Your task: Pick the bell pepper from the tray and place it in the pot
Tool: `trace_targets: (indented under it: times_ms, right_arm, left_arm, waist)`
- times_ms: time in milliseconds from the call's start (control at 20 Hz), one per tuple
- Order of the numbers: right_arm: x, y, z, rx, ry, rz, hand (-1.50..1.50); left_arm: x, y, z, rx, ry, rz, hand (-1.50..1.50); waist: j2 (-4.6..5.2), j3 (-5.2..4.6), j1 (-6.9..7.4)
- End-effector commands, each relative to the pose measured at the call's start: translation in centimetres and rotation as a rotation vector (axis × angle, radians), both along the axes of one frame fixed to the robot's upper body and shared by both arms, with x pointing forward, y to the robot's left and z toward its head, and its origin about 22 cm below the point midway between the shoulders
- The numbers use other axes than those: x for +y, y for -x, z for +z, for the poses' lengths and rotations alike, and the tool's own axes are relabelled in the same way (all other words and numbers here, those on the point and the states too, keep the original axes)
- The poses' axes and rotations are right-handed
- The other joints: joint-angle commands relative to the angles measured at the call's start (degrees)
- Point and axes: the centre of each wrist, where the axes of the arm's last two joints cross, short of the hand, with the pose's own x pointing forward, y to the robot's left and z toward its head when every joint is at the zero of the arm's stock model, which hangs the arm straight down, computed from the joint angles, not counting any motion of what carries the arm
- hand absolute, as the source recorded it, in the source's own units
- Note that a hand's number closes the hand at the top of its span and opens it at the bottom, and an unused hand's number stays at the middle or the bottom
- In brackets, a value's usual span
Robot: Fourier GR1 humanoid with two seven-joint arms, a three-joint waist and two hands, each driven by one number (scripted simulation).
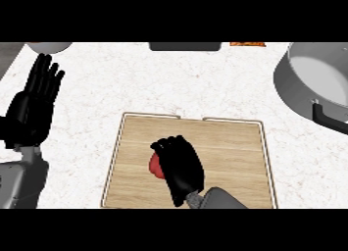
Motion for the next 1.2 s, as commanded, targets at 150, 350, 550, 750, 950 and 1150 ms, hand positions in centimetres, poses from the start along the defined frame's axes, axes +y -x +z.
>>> trace_targets:
  times_ms: [150,350,550,750,950,1150]
  right_arm:
    - [0.7,-1.4,-2.5,-0.065,0.047,0.118,1.50]
    - [1.8,0.7,-3.0,-0.080,0.079,0.116,1.50]
    - [2.2,0.9,-1.8,-0.165,0.083,0.069,1.50]
    - [2.5,-3.0,-1.0,-0.138,0.045,0.028,1.50]
    - [2.3,-5.5,-0.4,-0.107,-0.035,0.032,1.50]
    - [2.1,-6.6,2.3,-0.160,-0.091,-0.048,1.50]
  left_arm:
    - [-1.3,-0.7,-0.5,0.014,0.002,0.002,0.00]
    - [-2.6,-1.3,-0.2,0.009,0.006,0.010,0.00]
    - [-0.8,0.8,-0.7,-0.015,-0.016,0.015,0.00]
    - [0.1,-0.2,-0.6,0.006,-0.001,-0.007,0.00]
    - [-0.6,-1.0,-0.1,-0.014,-0.003,0.001,0.00]
    - [-0.8,0.8,-0.3,-0.009,-0.012,-0.001,0.00]
  waist:
    - [0.75,0.13,0.03]
    - [0.71,0.13,-0.01]
    - [0.57,0.12,0.12]
    - [0.91,0.13,1.06]
    - [0.97,0.13,1.14]
    - [0.61,0.13,0.22]
